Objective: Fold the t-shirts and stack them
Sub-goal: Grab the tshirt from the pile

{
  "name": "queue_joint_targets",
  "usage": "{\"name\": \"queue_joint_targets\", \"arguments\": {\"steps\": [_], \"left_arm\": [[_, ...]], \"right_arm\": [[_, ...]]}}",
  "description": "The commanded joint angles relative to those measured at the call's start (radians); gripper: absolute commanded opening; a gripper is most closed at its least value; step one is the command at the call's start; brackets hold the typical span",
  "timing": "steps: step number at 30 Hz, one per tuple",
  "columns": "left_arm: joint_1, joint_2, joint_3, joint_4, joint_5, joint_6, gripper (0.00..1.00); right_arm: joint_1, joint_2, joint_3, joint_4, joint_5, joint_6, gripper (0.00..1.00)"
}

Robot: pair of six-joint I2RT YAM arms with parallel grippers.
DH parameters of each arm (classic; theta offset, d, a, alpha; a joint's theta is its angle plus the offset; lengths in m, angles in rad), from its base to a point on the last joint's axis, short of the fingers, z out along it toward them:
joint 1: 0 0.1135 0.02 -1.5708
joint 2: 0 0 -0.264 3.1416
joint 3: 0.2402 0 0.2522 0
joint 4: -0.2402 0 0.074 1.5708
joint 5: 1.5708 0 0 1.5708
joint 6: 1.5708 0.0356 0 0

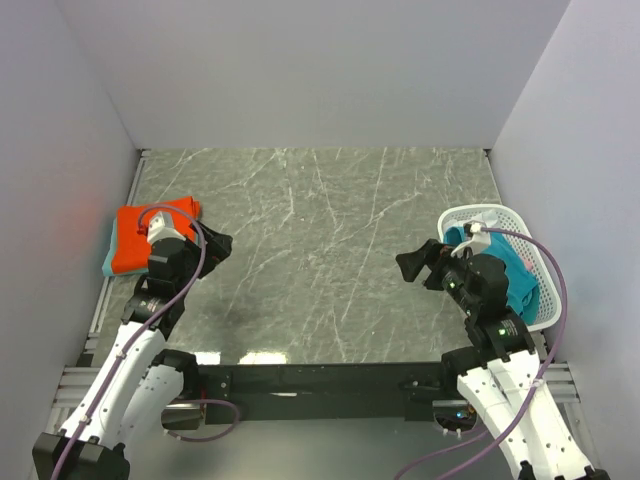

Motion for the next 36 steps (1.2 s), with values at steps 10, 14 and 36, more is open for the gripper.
{"name": "queue_joint_targets", "arguments": {"steps": [10, 14, 36], "left_arm": [[-0.003, -0.033, -0.016, 0.047, 0.020, 0.015, 0.99], [-0.003, -0.036, -0.022, 0.053, 0.023, 0.014, 0.99], [-0.005, -0.011, -0.022, 0.064, 0.038, 0.025, 1.00]], "right_arm": [[-0.007, -0.021, 0.115, -0.071, 0.213, 0.076, 0.99], [-0.007, 0.017, 0.183, -0.148, 0.352, 0.088, 1.00], [-0.261, 0.576, 0.355, -0.040, 0.443, 0.093, 0.93]]}}
